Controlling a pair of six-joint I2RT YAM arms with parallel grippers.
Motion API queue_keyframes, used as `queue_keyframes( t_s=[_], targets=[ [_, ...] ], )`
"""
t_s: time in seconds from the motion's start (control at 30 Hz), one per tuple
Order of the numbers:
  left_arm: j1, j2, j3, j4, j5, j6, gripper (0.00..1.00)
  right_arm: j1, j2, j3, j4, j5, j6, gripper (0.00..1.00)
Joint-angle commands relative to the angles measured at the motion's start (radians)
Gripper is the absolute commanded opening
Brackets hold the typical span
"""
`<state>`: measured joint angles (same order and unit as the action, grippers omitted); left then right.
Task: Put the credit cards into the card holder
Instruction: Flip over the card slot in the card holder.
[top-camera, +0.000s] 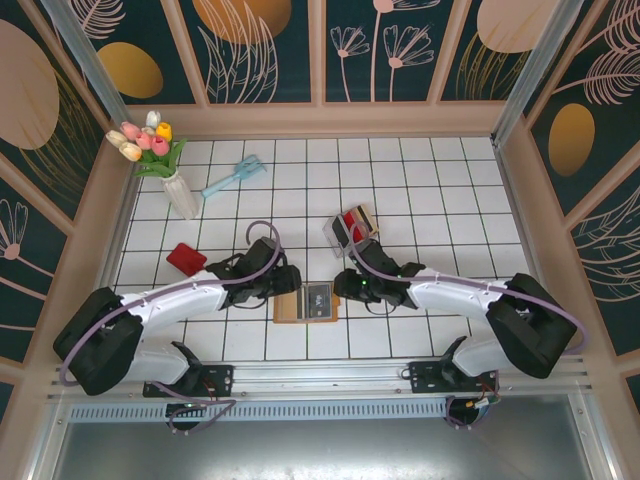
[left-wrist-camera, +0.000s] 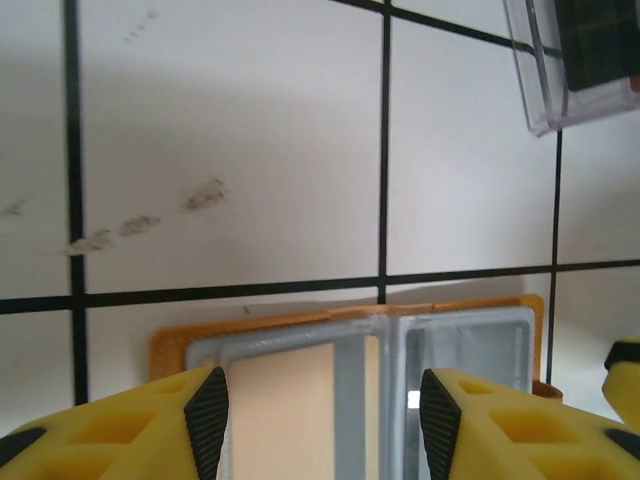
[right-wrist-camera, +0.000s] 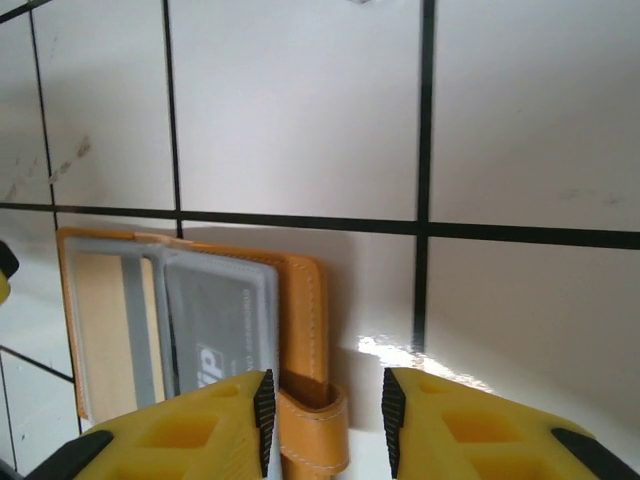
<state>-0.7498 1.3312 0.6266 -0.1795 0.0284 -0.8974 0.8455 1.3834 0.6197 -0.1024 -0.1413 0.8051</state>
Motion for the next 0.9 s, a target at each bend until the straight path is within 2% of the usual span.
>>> queue_keyframes(
  t_s=[0.0, 0.13, 0.23, 0.6, 0.87],
  targets=[
    [0.033, -0.035, -0.036, -0.006, 0.020, 0.016, 0.56, 0.020, 0.029, 0.054, 0.030, -0.072, -0.043, 0.34],
    [0.059, -0.060, -0.073, 0.033, 0.037, 0.001, 0.58, 0.048, 0.066, 0.091, 0.022, -0.098, -0.043, 0.34],
    [0.063, -0.052, -0.082, 0.034, 0.033, -0.001, 0.58, 0.065, 0.077, 0.095, 0.027, -0.071, -0.023, 0.34],
    [0.063, -0.023, -0.128, 0.072, 0.064, -0.007, 0.56, 0.068, 0.160, 0.089, 0.051, -0.088, 0.013, 0.35],
    [0.064, 0.021, -0.139, 0.134, 0.135, -0.008, 0.46, 0.069, 0.146, 0.102, 0.087, -0.112, 0.022, 0.28]
  ],
)
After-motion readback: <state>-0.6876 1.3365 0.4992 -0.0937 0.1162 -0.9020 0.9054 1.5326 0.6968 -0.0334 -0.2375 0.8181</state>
